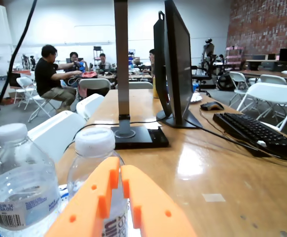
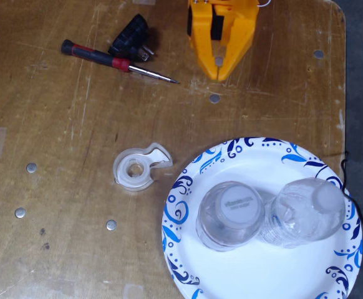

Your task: Move the bottles to the plate

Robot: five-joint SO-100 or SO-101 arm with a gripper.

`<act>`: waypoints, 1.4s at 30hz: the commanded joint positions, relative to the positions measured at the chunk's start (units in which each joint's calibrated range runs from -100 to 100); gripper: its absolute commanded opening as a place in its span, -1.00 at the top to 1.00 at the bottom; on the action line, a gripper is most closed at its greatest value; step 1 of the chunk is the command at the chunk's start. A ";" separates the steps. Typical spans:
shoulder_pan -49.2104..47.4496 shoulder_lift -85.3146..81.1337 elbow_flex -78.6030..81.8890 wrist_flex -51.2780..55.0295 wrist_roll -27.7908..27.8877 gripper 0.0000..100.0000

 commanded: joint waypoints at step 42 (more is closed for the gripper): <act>-1.58 -4.59 6.73 20.61 0.27 0.96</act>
